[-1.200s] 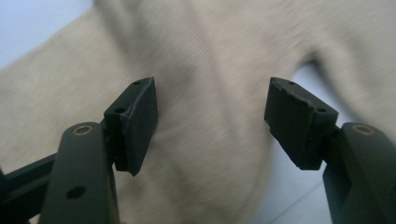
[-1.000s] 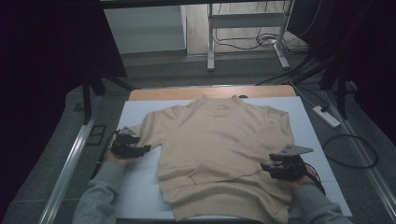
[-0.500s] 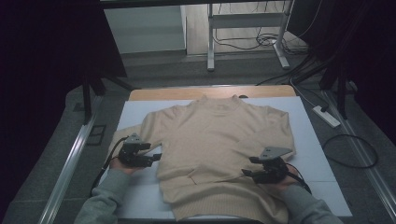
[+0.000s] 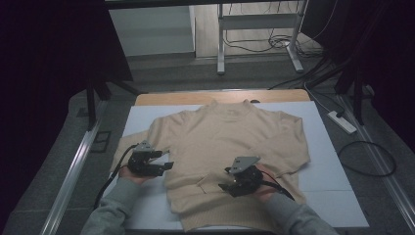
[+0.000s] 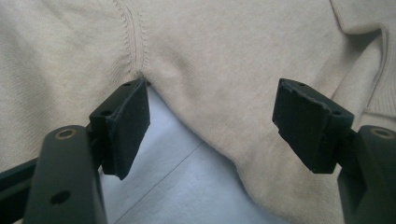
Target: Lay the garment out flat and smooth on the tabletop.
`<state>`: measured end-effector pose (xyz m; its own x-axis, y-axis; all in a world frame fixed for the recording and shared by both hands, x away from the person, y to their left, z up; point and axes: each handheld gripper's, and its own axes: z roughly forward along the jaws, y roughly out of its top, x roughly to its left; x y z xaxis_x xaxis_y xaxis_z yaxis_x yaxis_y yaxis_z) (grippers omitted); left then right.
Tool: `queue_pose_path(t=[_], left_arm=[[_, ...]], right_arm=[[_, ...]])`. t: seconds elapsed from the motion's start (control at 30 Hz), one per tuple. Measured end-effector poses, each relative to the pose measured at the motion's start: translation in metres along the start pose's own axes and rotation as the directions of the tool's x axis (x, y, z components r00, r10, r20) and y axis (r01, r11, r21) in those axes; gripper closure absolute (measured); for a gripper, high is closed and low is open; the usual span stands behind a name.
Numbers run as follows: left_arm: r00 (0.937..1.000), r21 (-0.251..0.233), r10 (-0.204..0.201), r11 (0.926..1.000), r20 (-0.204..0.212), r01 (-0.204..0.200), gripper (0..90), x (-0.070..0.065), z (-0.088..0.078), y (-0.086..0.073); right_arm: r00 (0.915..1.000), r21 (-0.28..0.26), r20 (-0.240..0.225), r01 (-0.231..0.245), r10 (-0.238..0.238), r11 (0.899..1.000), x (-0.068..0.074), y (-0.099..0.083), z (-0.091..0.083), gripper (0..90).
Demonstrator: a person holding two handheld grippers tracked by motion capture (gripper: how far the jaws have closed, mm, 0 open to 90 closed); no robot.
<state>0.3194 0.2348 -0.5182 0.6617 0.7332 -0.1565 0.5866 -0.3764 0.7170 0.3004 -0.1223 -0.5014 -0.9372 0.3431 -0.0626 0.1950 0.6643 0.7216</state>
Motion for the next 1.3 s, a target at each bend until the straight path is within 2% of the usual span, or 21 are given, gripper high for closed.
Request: queue_pose_path(t=[0.07, 0.13, 0.2, 0.27, 0.33, 0.43, 0.6, 0.73, 0.8, 0.97, 1.07, 1.13, 1.23, 1.3], left_arm=[[1.0, 0.01, 0.007, 0.9999, 0.001, -0.007, 27.2, 0.0, 0.001, 0.0], [1.0, 0.01, 0.007, 0.9999, -0.001, -0.007, 27.2, -0.001, 0.002, 0.0], [1.0, 0.012, 0.009, 0.9999, -0.001, -0.009, 27.1, -0.001, 0.002, 0.001], [0.9999, 0.015, 0.013, 0.9998, -0.002, -0.013, 27.1, -0.001, 0.003, 0.001], [0.9999, 0.024, 0.017, 0.9996, -0.003, -0.017, 27.1, -0.001, 0.004, 0.0], [0.9999, 0.03, 0.017, 0.9994, -0.003, -0.016, 26.8, -0.001, 0.005, 0.0], [0.9998, 0.03, 0.02, 0.9994, -0.007, -0.019, 26.7, -0.001, 0.004, 0.0], [0.9997, 0.025, 0.024, 0.9994, -0.002, -0.024, 26.1, -0.001, 0.005, 0.0], [0.9997, 0.024, 0.024, 0.9994, 0.002, -0.024, 26.1, -0.001, 0.005, 0.0], [0.9997, 0.022, 0.024, 0.9995, 0.002, -0.024, 26.0, -0.001, 0.005, 0.0], [0.9997, 0.027, 0.025, 0.9993, 0.001, -0.025, 26.0, -0.001, 0.005, 0.0], [0.9997, 0.027, 0.025, 0.9993, 0.001, -0.025, 26.0, -0.001, 0.005, 0.0], [0.9997, 0.027, 0.025, 0.9993, -0.003, -0.025, 26.0, -0.001, 0.005, 0.0], [0.9997, 0.029, 0.023, 0.9993, -0.002, -0.023, 25.8, -0.001, 0.006, 0.0]], right_arm=[[1.0, 0.002, 0.0, 0.008, -0.008, 1.0, -0.001, 0.008, 0.007, 39.9], [0.9998, 0.004, -0.007, -0.021, 0.021, 1.0, -0.004, 0.013, 0.015, 43.0], [0.9994, 0.032, -0.001, -0.035, 0.035, 0.999, -0.006, 0.017, 0.023, 46.7], [0.9989, 0.043, 0.013, -0.046, 0.046, 0.998, -0.008, 0.018, 0.028, 56.0], [0.9978, 0.035, -0.002, -0.066, 0.066, 0.997, -0.01, 0.018, 0.028, 67.2], [0.996, 0.016, -0.015, -0.087, 0.088, 0.996, -0.012, 0.019, 0.022, 78.7], [0.9927, -0.018, -0.014, -0.12, 0.12, 0.993, -0.016, 0.019, 0.016, 82.9], [0.9908, -0.072, 0.01, -0.134, 0.135, 0.988, -0.018, 0.02, 0.005, 83.5], [0.9878, -0.111, 0.027, -0.149, 0.153, 0.983, -0.021, 0.02, -0.004, 83.7], [0.9802, -0.159, 0.107, -0.149, 0.167, 0.976, -0.033, 0.015, -0.031, 84.0], [0.9656, -0.165, 0.186, -0.152, 0.182, 0.974, -0.044, 0.004, -0.051, 84.1], [0.9498, -0.163, 0.246, -0.157, 0.194, 0.974, -0.051, -0.007, -0.065, 84.1], [0.9209, -0.16, 0.307, -0.198, 0.24, 0.967, -0.065, -0.027, -0.083, 84.1], [0.897, -0.148, 0.363, -0.211, 0.252, 0.966, -0.072, -0.041, -0.093, 84.2]])
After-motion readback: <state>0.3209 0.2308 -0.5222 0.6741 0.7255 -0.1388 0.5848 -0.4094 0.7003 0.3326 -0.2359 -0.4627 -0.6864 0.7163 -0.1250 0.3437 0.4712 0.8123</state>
